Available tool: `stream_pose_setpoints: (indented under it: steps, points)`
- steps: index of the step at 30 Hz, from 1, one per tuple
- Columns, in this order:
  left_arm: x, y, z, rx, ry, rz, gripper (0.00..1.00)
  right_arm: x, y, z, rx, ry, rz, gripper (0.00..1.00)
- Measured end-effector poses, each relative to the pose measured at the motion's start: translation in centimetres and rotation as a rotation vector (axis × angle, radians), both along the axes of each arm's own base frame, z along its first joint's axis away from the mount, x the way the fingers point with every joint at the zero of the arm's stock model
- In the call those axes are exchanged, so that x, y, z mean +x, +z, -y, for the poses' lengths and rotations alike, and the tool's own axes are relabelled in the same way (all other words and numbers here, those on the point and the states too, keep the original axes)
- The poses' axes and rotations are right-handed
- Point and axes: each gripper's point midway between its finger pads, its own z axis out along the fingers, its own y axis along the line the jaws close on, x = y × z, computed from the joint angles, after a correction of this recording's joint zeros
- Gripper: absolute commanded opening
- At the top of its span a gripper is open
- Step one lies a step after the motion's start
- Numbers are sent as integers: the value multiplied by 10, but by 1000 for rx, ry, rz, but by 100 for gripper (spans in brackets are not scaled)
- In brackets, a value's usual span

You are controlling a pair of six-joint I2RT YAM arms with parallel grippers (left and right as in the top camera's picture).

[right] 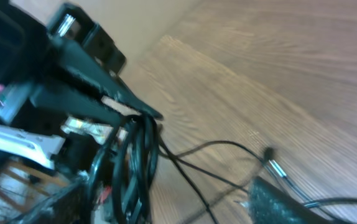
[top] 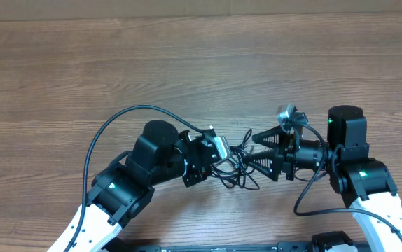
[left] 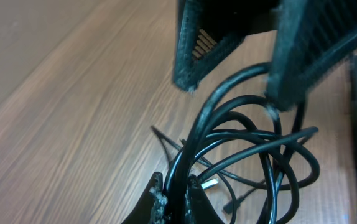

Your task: Untangle cables

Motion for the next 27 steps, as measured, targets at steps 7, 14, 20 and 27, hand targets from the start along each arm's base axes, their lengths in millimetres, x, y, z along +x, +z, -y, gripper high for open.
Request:
stream_pose_setpoints:
  steps: [7, 14, 20, 27]
  points:
    - [-6, 1, 11, -29, -56, -12, 5, -8, 7, -3, 37, 53, 20, 49]
    - [1, 10, 14, -75, -15, -19, 4, -10, 4, -3, 34, 54, 0, 52]
    - [3, 15, 16, -100, -4, -20, 4, -14, 3, -4, 36, 64, -24, 25]
    - [4, 12, 18, -105, -2, -45, 50, -15, 1, -8, 22, 73, -13, 4]
